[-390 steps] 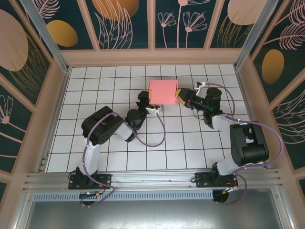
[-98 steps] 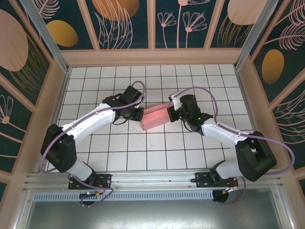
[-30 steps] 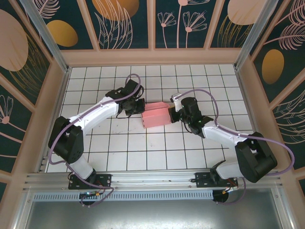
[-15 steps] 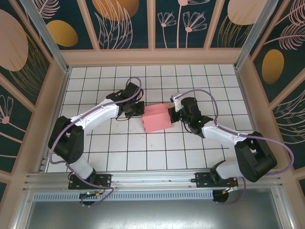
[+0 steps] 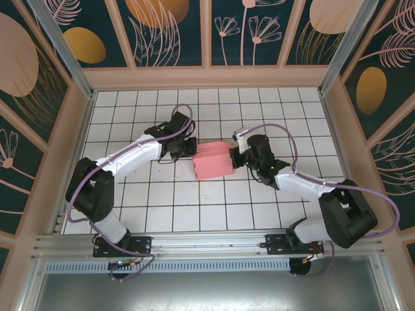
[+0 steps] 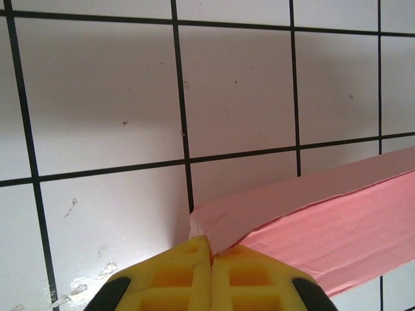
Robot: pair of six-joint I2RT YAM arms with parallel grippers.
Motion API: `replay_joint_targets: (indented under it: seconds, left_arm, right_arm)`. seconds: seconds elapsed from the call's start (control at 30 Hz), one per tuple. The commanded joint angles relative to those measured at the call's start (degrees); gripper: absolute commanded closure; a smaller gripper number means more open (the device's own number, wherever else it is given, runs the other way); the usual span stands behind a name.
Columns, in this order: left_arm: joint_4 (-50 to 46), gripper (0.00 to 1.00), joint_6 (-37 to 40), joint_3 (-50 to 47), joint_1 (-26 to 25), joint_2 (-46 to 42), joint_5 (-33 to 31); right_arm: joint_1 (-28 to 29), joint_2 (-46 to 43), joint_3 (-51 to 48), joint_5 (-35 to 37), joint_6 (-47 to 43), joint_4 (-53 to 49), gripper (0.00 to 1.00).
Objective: Fold the paper box
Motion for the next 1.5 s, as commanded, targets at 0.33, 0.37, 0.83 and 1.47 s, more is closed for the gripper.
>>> replay_joint_targets:
  seconds: [0.33,0.37,0.83,1.47]
  left_arm:
    - [9.6,0.93,3.7,4.2,-0.2,1.9,-4.2]
    - [10.5,0.93,4.2,4.4,-0.2,1.9,-4.4]
    - [17.5,0.92,5.0,2.0,-0.3,5.2,-5.5]
    - [20.9,0.89,9.3,-5.6,-0.3,3.3,-7.9]
  right_arm:
    - [-0.4,-0.2,-3.0,4.2,0.5,15.2,1.0]
    - [-0.6,0.3,-3.0,4.3,0.5,16.3,1.0]
    - [-1.7,5.5,-6.5,4.8,2.1,26.4,1.0]
    - [-1.7,6.3,-6.5,3.5,3.0,26.5,1.0]
